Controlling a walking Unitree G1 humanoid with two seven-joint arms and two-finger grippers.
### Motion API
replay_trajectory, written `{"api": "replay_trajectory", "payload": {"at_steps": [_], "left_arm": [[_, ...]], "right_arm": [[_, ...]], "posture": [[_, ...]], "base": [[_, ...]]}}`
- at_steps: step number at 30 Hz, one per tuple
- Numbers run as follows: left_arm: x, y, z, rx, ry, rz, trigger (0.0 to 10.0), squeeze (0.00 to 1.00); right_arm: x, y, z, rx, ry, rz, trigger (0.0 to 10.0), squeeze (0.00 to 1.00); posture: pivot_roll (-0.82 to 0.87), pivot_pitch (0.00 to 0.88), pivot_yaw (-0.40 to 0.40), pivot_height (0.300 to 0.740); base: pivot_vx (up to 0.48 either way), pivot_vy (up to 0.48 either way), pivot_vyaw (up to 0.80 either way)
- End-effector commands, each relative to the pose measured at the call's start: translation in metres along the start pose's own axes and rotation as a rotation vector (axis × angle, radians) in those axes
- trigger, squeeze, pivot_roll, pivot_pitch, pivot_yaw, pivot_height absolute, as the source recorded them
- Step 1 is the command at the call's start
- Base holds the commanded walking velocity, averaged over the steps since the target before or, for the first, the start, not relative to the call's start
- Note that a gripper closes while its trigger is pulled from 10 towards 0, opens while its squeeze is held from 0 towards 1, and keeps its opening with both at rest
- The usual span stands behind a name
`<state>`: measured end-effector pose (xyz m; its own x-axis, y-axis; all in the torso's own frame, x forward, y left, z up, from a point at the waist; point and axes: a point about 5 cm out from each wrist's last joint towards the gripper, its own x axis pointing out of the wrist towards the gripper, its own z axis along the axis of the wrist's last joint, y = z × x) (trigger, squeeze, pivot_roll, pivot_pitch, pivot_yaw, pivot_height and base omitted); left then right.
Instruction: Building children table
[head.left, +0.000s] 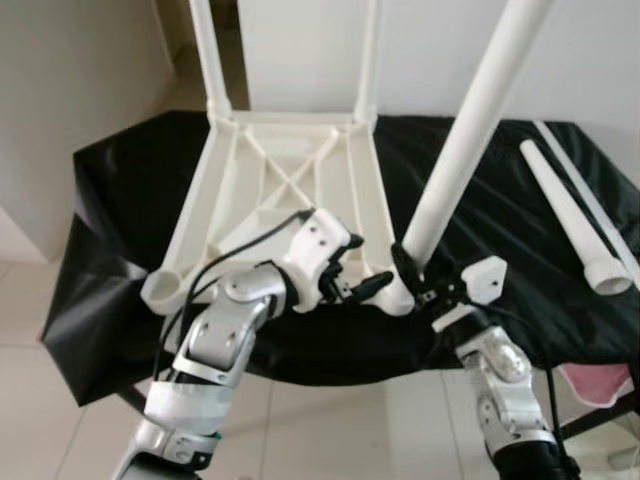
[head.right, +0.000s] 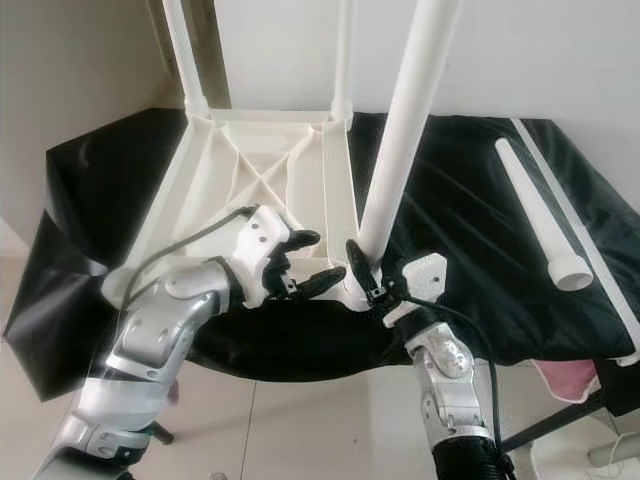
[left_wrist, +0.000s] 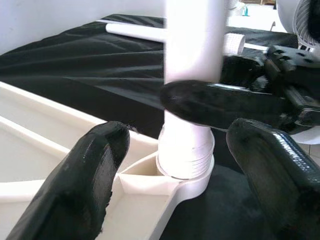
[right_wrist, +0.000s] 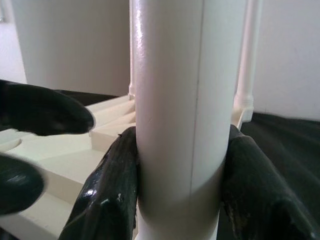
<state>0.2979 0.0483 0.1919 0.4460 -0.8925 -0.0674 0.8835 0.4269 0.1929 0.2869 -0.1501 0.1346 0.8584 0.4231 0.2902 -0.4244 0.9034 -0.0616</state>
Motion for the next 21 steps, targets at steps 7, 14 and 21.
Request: {"api": "replay_trajectory", "payload": {"at_steps": [7,14,21], "left_arm": [[0.002,0.004,0.004,0.01,0.002,0.076,10.0,0.0],[0.0,0.003,0.003,0.007,0.006,0.081,10.0,0.0],[-0.003,0.003,0.002,0.007,0.009,0.089,10.0,0.0]], "right_arm": [[-0.003,0.001,-0.031,0.055,0.272,-0.041,10.0,0.0],[-0.005,-0.004,-0.036,0.03,0.321,-0.091,10.0,0.0],[-0.007,-0.008,-0.04,0.12,0.361,-0.196,10.0,0.0]], "posture": [[-0.04,0.034,-0.001,0.74],[-0.04,0.035,-0.007,0.74],[-0.04,0.036,-0.009,0.74]], "base": [[0.0,0.0,0.0],[0.0,0.0,0.0],[0.0,0.0,0.0]]}}
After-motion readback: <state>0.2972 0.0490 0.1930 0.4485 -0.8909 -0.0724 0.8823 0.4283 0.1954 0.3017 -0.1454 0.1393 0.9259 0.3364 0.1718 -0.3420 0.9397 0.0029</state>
